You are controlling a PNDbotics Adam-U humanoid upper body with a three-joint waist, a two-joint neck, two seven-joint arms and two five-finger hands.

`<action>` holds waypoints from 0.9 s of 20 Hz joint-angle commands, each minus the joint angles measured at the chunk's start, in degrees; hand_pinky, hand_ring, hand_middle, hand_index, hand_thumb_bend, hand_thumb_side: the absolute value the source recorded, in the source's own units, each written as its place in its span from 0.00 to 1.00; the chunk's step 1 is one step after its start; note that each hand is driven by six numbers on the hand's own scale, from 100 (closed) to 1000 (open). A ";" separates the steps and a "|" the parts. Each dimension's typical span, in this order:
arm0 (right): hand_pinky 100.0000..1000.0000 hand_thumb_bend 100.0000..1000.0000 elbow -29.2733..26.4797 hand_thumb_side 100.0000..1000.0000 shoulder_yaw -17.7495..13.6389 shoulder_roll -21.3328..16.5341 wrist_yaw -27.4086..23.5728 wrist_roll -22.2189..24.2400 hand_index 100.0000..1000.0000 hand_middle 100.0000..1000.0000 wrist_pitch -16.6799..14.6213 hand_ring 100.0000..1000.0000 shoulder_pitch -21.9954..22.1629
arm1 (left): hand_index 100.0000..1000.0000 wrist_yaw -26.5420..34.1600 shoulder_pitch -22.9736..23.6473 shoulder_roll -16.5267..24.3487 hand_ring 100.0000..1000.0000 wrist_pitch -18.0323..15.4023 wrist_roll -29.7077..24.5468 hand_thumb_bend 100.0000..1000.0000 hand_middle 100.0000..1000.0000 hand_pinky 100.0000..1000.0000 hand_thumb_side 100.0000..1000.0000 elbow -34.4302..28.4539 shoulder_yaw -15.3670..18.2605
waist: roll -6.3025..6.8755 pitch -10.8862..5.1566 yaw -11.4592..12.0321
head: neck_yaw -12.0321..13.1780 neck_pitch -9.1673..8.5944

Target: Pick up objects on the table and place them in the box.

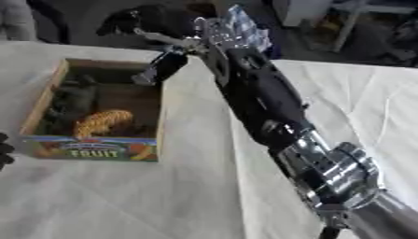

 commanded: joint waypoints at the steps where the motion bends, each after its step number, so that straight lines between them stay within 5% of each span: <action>1: 0.71 0.05 -6.07 0.60 0.58 -4.93 -13.65 6.22 0.91 0.75 -0.02 0.69 0.90 | 0.69 -0.17 -0.23 0.63 0.54 -0.07 0.65 0.74 0.53 0.48 0.34 -0.55 0.77 | 0.60 -0.93 -0.74 | 0.88 0.33; 5: 0.68 0.00 -12.51 0.51 0.34 -9.49 -29.45 14.24 0.89 0.71 1.07 0.65 5.15 | 0.69 -0.33 -0.12 0.56 0.54 -0.07 1.20 0.74 0.53 0.48 0.34 -0.41 1.15 | 0.91 -0.60 -2.26 | 1.76 0.48; 10: 0.64 0.00 -22.29 0.44 -1.38 -14.40 -47.41 23.37 0.85 0.65 10.12 0.59 11.18 | 0.69 -0.48 0.14 0.58 0.54 -0.07 1.88 0.74 0.53 0.48 0.34 -0.45 1.65 | 1.57 -0.47 -4.15 | 2.68 0.82; 14: 0.63 0.00 -28.44 0.44 -3.31 -16.84 -56.72 26.84 0.84 0.61 16.55 0.56 15.89 | 0.69 -0.59 0.49 0.56 0.54 -0.02 2.26 0.74 0.53 0.48 0.34 -0.38 1.92 | 2.07 -0.44 -5.48 | 3.41 1.18; 18: 0.62 0.00 -33.18 0.55 -5.34 -17.97 -63.84 28.36 0.81 0.58 21.28 0.53 22.20 | 0.69 -0.61 0.83 0.56 0.54 -0.04 2.61 0.74 0.54 0.48 0.34 -0.32 2.22 | 2.52 -0.38 -6.54 | 3.90 1.26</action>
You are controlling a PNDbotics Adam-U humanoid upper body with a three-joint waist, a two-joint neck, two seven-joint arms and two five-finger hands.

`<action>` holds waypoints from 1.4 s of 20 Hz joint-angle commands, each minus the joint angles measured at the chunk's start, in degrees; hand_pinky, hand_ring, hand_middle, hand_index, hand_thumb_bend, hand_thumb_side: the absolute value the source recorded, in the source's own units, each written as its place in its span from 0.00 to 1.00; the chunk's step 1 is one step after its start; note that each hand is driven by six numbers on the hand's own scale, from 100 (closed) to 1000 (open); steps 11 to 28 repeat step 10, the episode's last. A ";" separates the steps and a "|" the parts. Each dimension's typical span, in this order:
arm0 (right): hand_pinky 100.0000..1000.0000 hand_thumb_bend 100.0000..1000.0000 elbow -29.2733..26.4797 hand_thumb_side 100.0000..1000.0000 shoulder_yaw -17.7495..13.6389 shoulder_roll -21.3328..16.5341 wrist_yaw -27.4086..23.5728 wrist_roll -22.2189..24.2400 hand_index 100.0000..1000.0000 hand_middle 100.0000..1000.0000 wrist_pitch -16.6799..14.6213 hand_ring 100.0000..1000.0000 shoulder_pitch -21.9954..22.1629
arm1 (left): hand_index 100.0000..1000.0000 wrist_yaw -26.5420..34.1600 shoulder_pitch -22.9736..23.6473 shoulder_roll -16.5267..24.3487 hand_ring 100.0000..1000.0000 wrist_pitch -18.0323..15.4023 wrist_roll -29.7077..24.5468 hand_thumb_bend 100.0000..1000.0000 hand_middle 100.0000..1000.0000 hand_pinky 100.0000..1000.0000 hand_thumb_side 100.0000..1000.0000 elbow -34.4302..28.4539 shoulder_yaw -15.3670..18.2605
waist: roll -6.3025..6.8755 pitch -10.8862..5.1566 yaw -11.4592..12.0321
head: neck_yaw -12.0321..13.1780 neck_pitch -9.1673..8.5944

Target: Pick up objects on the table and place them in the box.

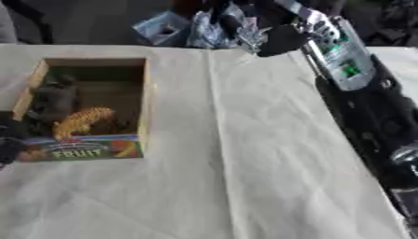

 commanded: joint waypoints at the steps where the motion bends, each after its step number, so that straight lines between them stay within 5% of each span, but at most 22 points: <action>1: 0.61 0.00 -4.39 0.58 -2.28 -2.38 -5.62 3.46 0.80 0.58 1.83 0.52 2.64 | 0.69 -0.15 -0.21 0.56 0.55 -0.04 0.57 0.74 0.54 0.48 0.34 -0.77 0.88 | 0.29 -0.80 -0.30 | 0.42 0.17; 6: 0.60 0.00 -9.18 0.71 -5.00 -1.01 -10.34 5.33 0.79 0.57 6.73 0.51 9.87 | 0.69 -0.33 -0.09 0.23 0.56 0.04 1.43 0.75 0.55 0.49 0.34 -0.80 1.45 | 0.76 -0.51 -1.13 | 1.48 0.56; 10: 0.59 0.00 -13.04 0.69 -6.85 0.73 -12.73 5.83 0.78 0.55 10.50 0.50 14.14 | 0.69 -0.50 0.05 0.02 0.57 0.10 2.55 0.75 0.56 0.49 0.34 -0.95 2.14 | 1.11 -0.46 -1.38 | 2.42 0.90; 28: 0.59 0.00 -13.04 0.69 -6.85 0.73 -12.73 5.83 0.78 0.55 10.50 0.50 14.14 | 0.69 -0.50 0.05 0.02 0.57 0.10 2.55 0.75 0.56 0.49 0.34 -0.95 2.14 | 1.11 -0.46 -1.38 | 2.42 0.90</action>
